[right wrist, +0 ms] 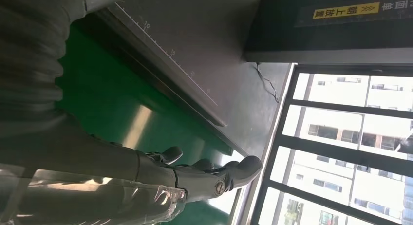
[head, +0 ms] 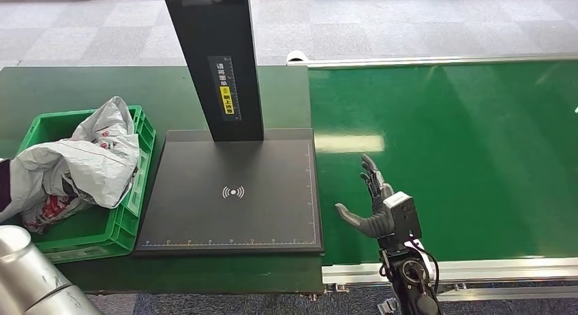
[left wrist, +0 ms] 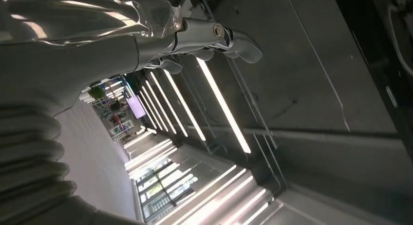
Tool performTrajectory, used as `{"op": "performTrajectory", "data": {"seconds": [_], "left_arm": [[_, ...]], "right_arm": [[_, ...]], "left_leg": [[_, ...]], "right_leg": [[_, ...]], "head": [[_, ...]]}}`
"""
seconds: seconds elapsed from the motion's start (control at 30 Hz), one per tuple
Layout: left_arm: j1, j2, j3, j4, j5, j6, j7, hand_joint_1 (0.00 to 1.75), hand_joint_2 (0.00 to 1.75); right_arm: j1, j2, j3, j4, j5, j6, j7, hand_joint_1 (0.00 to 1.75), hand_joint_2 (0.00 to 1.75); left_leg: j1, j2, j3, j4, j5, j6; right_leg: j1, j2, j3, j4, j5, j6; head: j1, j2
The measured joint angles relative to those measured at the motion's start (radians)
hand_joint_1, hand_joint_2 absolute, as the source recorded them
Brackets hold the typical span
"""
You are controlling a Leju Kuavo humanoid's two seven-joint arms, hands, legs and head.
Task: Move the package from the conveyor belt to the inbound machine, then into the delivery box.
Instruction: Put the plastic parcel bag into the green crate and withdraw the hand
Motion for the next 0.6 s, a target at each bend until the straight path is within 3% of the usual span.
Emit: {"op": "performTrajectory", "data": {"seconds": [0.3, 0.53, 0.6], "left_arm": [[0.007, -0.008, 0.030, -0.135, 0.041, 0.000, -0.001, 0.00, 0.00], [0.018, -0.020, 0.037, -0.182, 0.206, -0.001, -0.002, 0.00, 0.00], [0.028, -0.027, 0.033, -0.191, 0.280, -0.001, -0.002, 0.00, 0.87]], "right_arm": [[-0.008, 0.000, 0.009, 0.020, -0.003, 0.000, -0.005, 0.00, 1.75], [-0.015, 0.000, 0.009, 0.030, -0.009, 0.000, -0.008, 0.00, 1.75], [-0.018, 0.000, 0.010, 0.034, -0.010, 0.000, -0.010, 0.00, 1.75]], "left_leg": [[0.000, 0.000, 0.001, 0.000, 0.001, 0.000], [0.000, 0.001, 0.000, 0.000, 0.001, 0.000], [0.000, 0.001, 0.001, 0.000, 0.001, 0.000]], "right_leg": [[0.000, 0.000, 0.001, 0.000, 0.000, 0.000], [0.000, 0.000, 0.001, 0.000, 0.000, 0.000], [0.000, 0.000, 0.001, 0.000, 0.000, 0.000]], "head": [[0.000, 0.000], [0.000, 0.000], [0.000, 0.000]]}}
